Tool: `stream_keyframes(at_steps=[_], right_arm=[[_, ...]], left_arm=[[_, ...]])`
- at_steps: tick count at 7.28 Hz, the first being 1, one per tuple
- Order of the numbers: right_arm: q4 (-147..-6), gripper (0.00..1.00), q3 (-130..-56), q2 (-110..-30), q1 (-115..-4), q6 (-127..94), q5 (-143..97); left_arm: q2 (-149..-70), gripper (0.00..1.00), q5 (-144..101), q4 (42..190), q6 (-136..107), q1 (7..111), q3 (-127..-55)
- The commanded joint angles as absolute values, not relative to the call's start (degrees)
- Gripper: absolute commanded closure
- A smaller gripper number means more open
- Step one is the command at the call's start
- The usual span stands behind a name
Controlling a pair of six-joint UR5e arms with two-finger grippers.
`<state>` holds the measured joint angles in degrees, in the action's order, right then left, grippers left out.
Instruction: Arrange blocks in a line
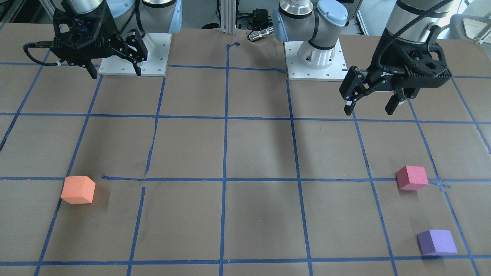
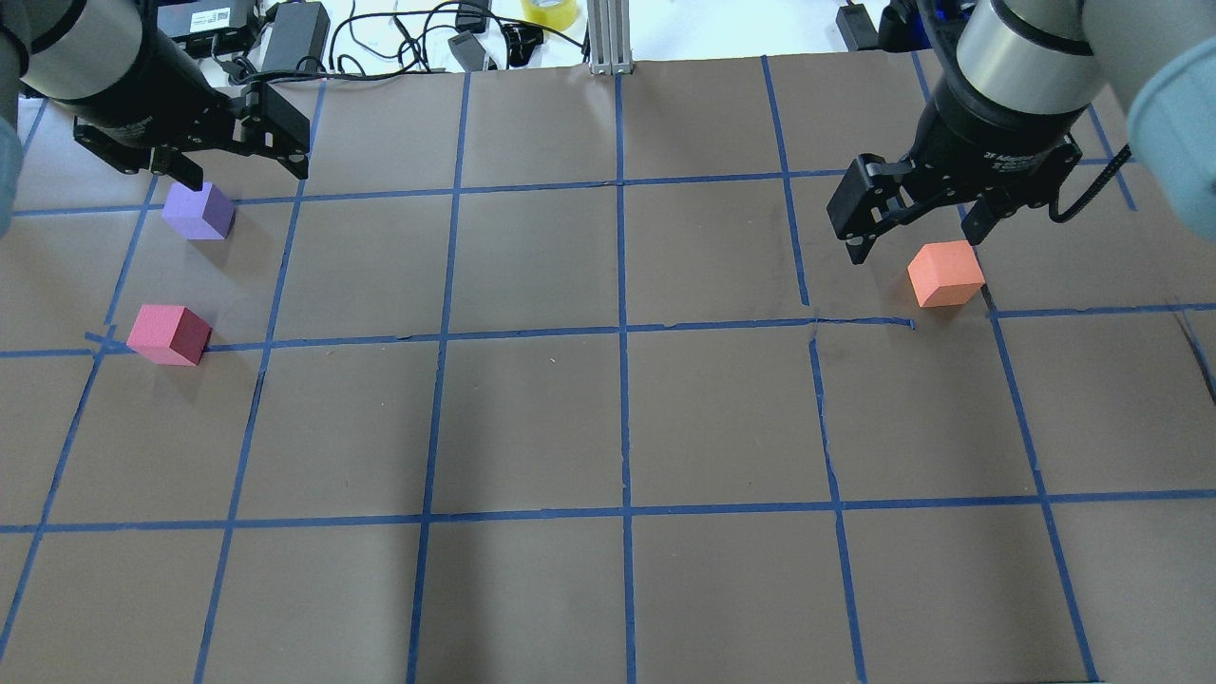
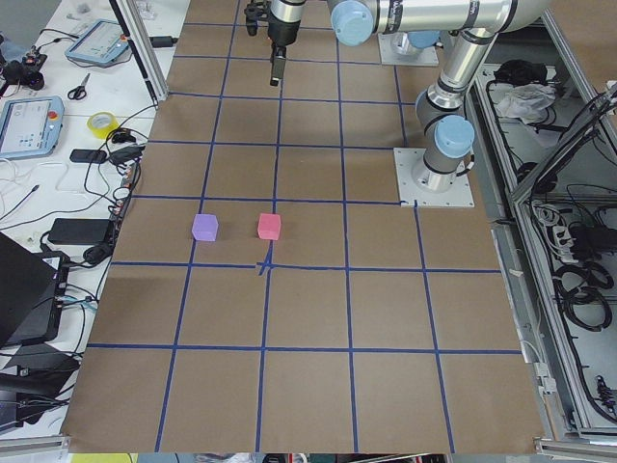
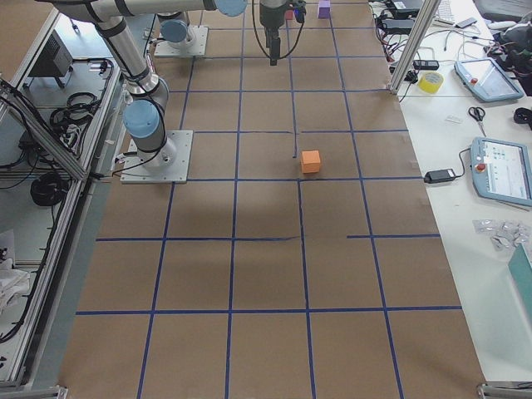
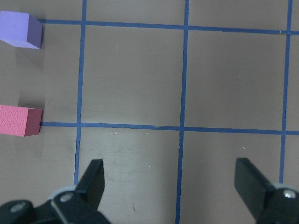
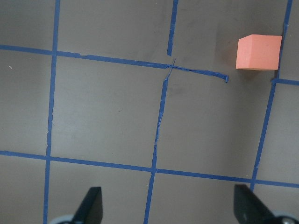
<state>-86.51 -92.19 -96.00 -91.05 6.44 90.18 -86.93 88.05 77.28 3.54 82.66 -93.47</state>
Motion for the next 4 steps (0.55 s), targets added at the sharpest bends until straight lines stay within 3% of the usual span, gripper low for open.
stream_keyframes(at_steps=[1, 4], right_arm=[[-86.7, 0.0, -92.2, -96.0, -91.1, 6.3, 90.2], [-86.4, 0.0, -92.2, -96.2, -91.1, 6.3, 90.4]], left_arm=[[-87.4, 0.0, 88.5, 77.6, 3.5, 82.4, -93.1], [-87.1, 0.0, 88.5, 78.4, 4.4, 82.1, -93.8]])
